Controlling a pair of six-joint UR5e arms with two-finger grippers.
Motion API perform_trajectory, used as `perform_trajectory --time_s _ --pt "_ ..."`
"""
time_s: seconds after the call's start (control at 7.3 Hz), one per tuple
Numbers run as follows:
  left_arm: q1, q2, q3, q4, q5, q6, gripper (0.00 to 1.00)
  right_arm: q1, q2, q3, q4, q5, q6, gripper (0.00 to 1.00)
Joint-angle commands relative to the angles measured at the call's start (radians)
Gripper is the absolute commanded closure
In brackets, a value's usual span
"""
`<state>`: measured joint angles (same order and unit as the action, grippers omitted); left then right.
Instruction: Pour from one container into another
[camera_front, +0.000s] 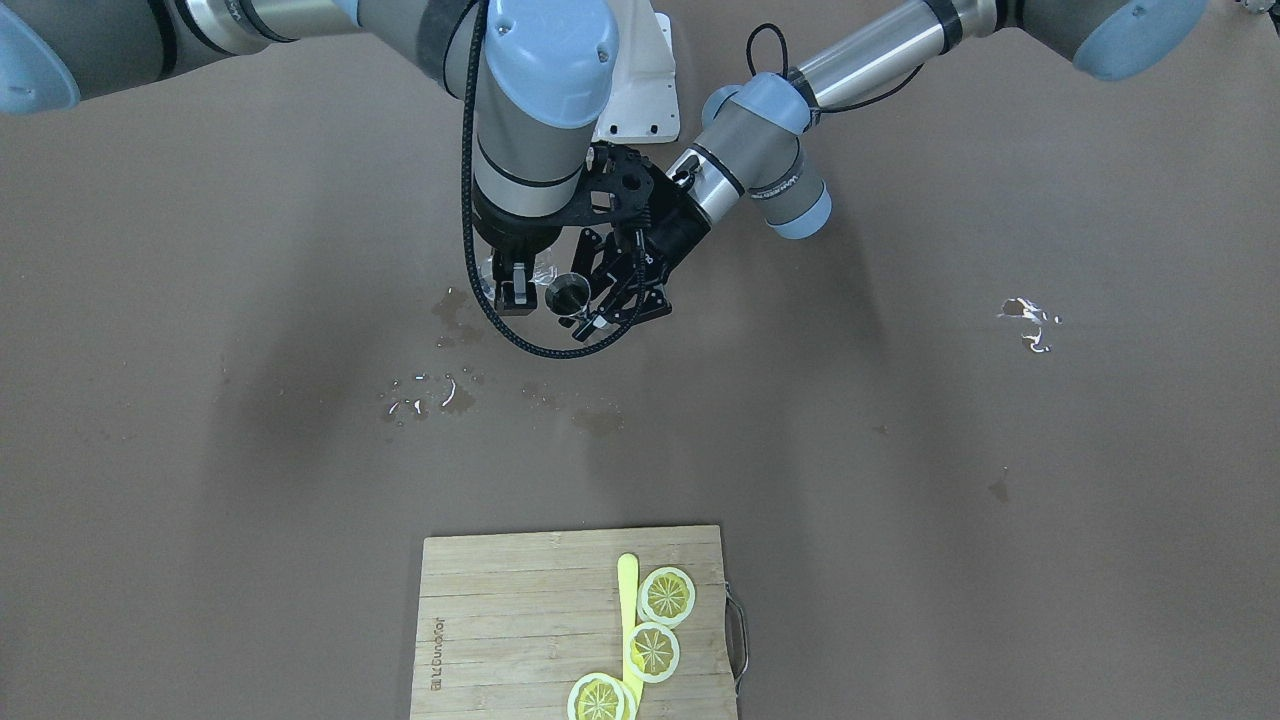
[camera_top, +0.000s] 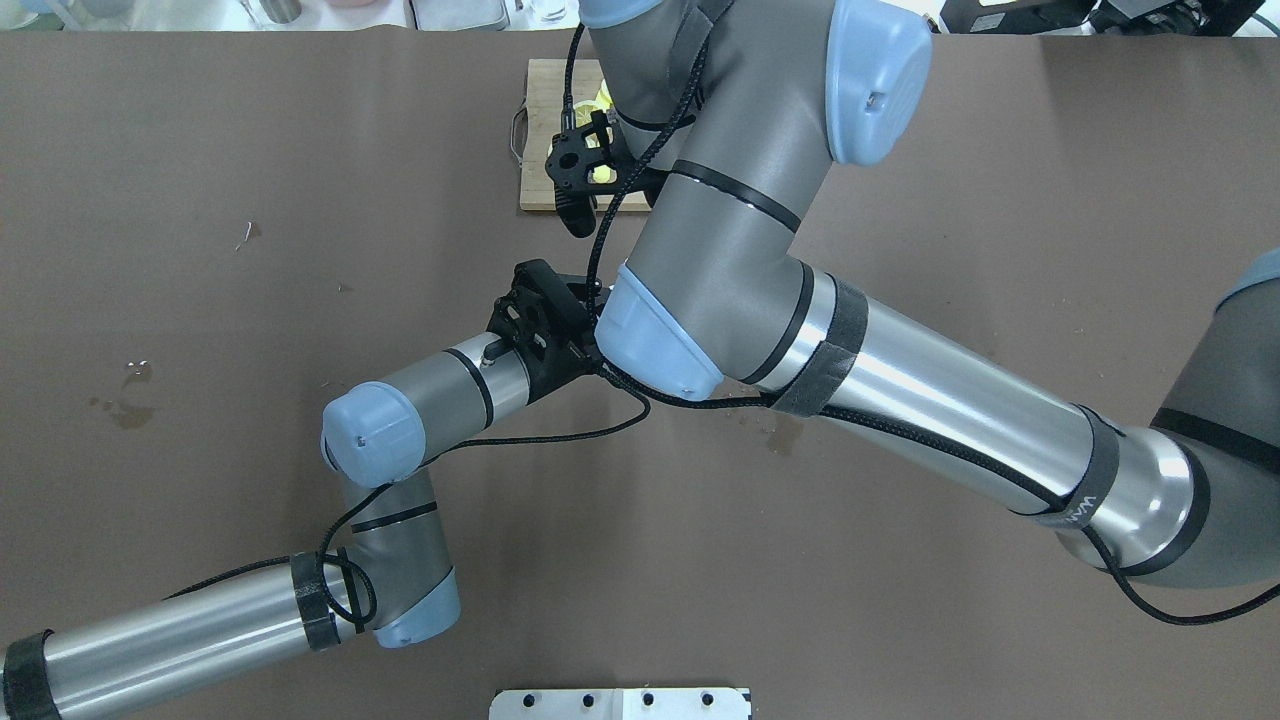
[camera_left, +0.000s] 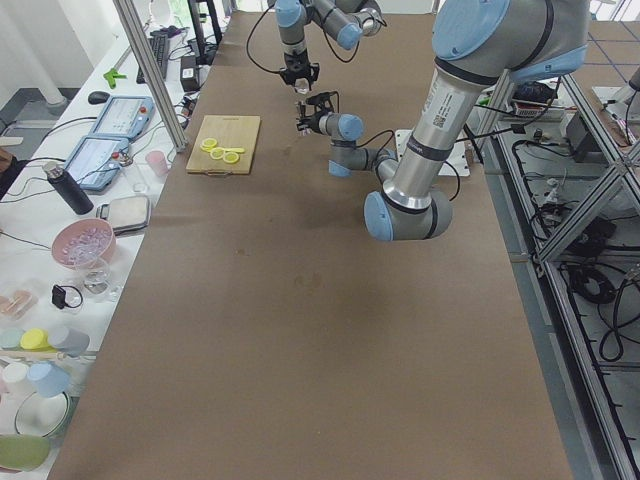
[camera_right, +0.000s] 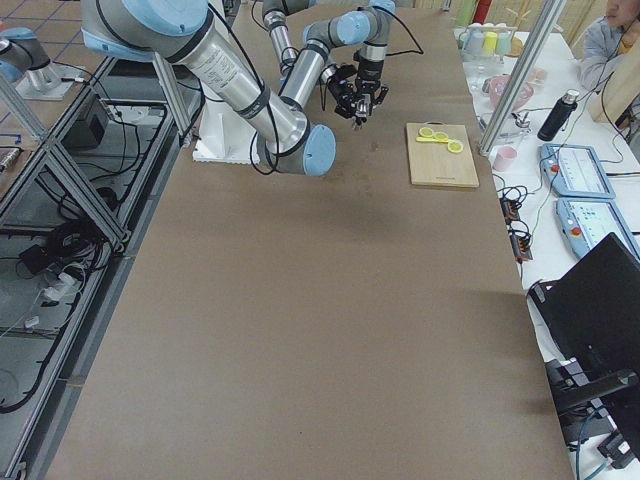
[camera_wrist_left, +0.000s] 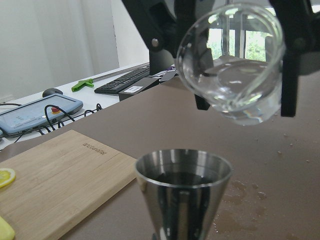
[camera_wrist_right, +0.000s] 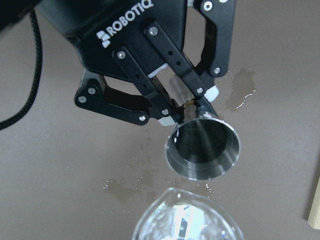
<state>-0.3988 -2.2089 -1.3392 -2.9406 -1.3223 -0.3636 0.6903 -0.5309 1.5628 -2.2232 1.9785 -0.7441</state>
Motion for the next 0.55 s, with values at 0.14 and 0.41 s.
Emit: perform_trajectory --time_s 0.14,0.41 --pt "0.0 0.0 0.0 0.0 0.0 0.0 1.0 -0.003 0.023 -0.029 -0.019 -0.012 0.0 1.0" --pt "-0.003 0.0 0.0 0.0 0.0 0.0 1.0 -0.005 0.032 -0.035 -0.053 -0.013 0.0 1.0"
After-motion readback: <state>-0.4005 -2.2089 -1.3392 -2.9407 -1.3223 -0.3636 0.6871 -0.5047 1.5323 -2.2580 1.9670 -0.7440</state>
